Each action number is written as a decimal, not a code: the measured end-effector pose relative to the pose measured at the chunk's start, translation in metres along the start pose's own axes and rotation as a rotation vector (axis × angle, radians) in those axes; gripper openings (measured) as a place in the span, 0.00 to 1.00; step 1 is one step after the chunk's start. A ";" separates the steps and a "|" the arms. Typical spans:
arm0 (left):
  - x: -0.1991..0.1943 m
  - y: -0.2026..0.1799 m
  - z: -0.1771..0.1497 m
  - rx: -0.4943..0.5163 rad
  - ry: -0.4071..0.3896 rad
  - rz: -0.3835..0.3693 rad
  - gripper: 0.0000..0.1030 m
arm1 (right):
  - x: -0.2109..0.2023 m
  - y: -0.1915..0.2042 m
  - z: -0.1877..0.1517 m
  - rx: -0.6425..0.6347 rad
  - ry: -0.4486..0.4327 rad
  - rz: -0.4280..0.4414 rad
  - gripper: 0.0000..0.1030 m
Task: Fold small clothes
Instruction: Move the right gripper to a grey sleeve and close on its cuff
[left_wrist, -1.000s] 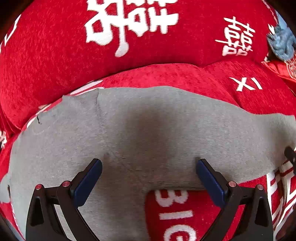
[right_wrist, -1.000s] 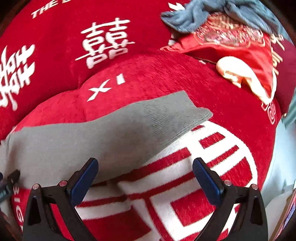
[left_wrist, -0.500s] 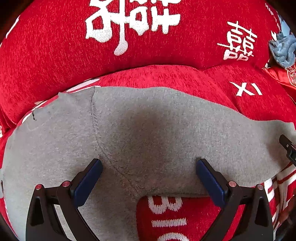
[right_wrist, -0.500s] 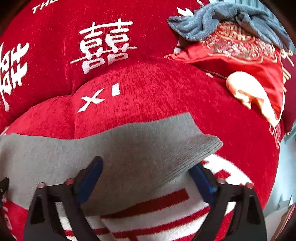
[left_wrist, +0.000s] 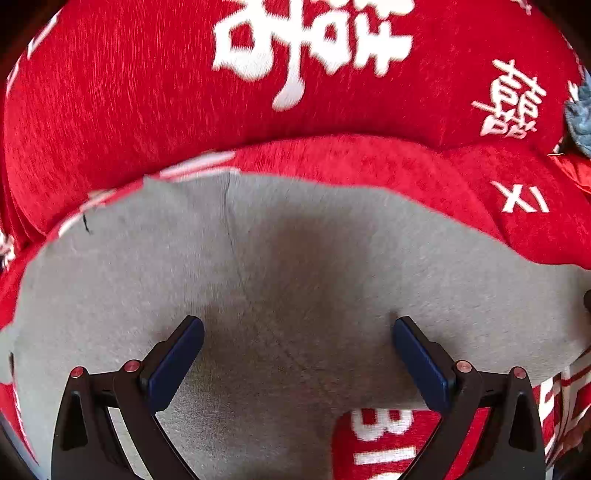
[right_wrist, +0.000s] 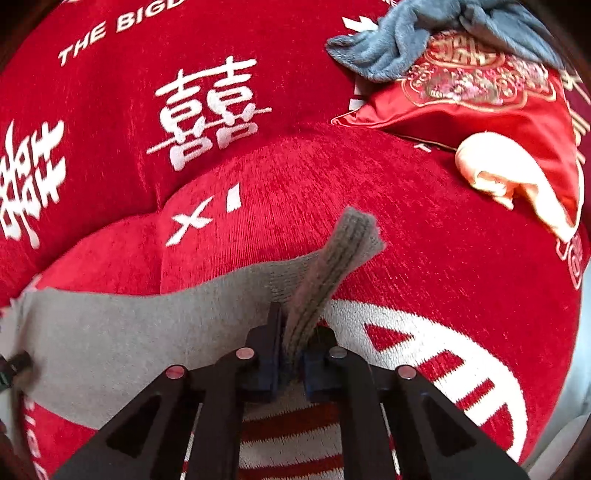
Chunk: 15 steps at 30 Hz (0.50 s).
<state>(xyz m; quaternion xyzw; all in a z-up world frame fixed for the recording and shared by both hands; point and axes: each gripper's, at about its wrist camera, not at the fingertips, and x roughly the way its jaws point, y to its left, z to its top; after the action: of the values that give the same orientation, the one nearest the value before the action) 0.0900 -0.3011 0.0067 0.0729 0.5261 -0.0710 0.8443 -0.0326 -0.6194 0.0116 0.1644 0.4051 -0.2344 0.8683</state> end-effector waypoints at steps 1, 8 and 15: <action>0.001 0.002 -0.001 -0.009 -0.005 -0.010 0.99 | 0.002 -0.002 0.003 0.020 0.009 0.020 0.15; 0.004 0.000 -0.002 -0.010 -0.022 -0.025 1.00 | 0.010 -0.012 0.012 0.100 0.009 0.164 0.32; 0.007 -0.010 0.002 0.012 -0.032 0.001 1.00 | -0.001 -0.041 0.002 0.153 -0.044 0.125 0.07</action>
<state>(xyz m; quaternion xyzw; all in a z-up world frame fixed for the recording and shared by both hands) 0.0924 -0.3116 0.0008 0.0769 0.5123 -0.0749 0.8521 -0.0541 -0.6543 0.0102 0.2498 0.3560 -0.2136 0.8748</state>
